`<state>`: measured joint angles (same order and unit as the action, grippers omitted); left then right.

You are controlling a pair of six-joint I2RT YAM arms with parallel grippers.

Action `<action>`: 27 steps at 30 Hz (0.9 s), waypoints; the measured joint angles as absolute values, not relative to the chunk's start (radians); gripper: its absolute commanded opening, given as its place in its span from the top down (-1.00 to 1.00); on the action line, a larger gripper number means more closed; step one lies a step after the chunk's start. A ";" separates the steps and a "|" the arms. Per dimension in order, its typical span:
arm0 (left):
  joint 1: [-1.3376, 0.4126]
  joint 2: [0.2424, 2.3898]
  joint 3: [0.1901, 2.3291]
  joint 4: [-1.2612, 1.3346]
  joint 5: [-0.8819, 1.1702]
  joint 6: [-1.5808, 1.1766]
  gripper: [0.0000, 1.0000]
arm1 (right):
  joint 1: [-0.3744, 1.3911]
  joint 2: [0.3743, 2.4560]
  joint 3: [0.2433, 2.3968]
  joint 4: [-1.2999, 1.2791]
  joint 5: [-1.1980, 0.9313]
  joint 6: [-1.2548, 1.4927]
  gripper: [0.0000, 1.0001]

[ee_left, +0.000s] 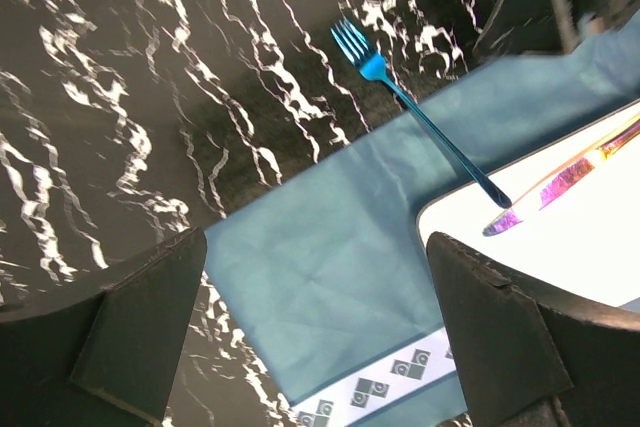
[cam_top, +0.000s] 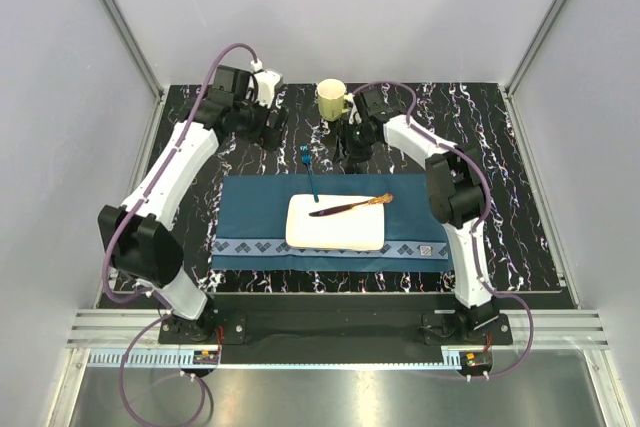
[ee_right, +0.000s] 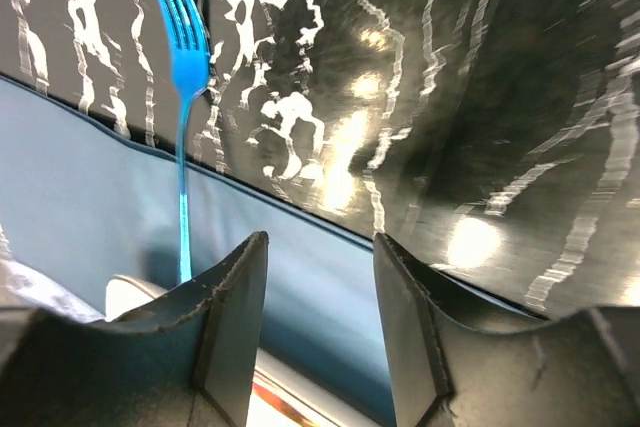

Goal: Set the dinner table for one person
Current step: Place the fork at the center of the board, then pick up the fork at the center of the board.

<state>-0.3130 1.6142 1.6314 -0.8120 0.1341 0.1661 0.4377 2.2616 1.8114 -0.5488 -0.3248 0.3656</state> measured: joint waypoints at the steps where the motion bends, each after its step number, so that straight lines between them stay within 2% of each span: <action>1: -0.313 1.621 1.628 -0.812 0.135 0.159 -0.97 | 0.436 2.258 1.828 -0.572 -0.310 0.326 -0.09; 8: -0.313 1.761 1.626 -0.813 0.160 0.025 -0.97 | 0.428 2.111 1.847 -0.633 -0.082 -0.047 -0.15; 16: -0.314 1.977 1.641 -0.810 0.213 -0.220 -0.97 | 0.366 1.826 1.839 -0.533 0.133 -0.372 -0.27; 27: -0.360 2.198 1.786 -0.796 0.282 -0.443 -0.97 | 0.352 1.769 1.779 -0.492 0.228 -0.479 -0.29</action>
